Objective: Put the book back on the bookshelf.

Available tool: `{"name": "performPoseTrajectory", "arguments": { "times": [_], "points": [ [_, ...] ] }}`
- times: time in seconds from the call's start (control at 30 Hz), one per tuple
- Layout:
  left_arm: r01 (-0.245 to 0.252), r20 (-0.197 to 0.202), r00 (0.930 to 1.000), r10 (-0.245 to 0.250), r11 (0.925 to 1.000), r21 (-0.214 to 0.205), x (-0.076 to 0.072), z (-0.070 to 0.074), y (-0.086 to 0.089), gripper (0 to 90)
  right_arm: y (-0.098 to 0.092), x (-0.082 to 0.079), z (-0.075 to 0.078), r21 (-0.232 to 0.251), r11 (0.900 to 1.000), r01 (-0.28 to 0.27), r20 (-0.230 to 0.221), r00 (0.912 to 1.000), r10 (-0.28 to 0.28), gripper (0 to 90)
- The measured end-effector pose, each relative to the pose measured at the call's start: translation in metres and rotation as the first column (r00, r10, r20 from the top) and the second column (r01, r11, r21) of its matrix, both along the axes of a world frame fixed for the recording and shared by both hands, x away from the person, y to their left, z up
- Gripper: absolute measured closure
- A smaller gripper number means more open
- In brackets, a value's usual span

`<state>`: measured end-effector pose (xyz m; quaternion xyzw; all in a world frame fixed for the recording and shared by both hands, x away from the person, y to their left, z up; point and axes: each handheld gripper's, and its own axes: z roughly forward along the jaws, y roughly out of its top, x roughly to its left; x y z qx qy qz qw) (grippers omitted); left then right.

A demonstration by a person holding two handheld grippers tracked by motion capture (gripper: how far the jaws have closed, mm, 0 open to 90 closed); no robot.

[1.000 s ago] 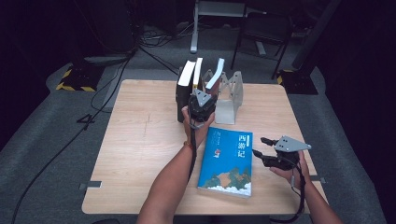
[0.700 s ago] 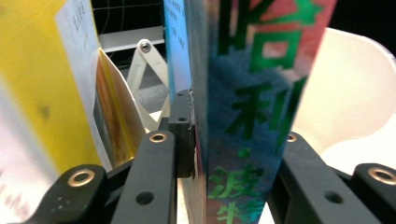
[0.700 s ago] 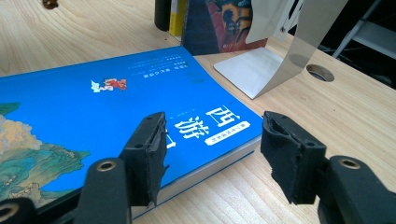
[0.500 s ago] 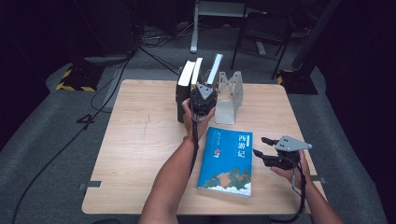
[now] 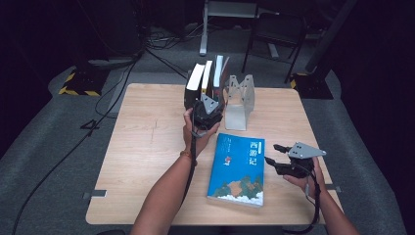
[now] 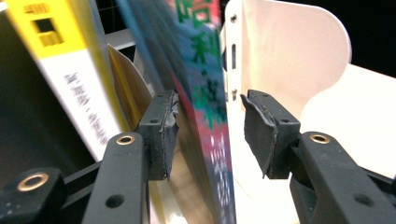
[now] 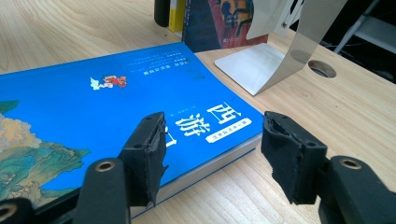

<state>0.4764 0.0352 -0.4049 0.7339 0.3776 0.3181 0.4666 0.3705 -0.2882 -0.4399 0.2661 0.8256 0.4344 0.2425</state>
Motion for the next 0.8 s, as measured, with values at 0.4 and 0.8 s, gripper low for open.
{"name": "performPoseTrajectory", "arguments": {
  "times": [0.4, 0.8],
  "points": [
    [0.09, -0.016, 0.9959, -0.089, 0.9876, 0.129, -0.032, -0.015, 0.028, 53.6, -0.001, 0.001, 0.0, -0.009, 1.0, 0.004, -0.003, 1.0, -0.004, 40.6],
    [0.179, -0.069, 0.9831, -0.17, 0.9701, 0.164, -0.077, -0.029, 0.071, 50.9, 0.001, 0.0, -0.002, -0.019, 0.9998, 0.002, -0.026, 0.9997, -0.003, 41.1]
  ]
}}
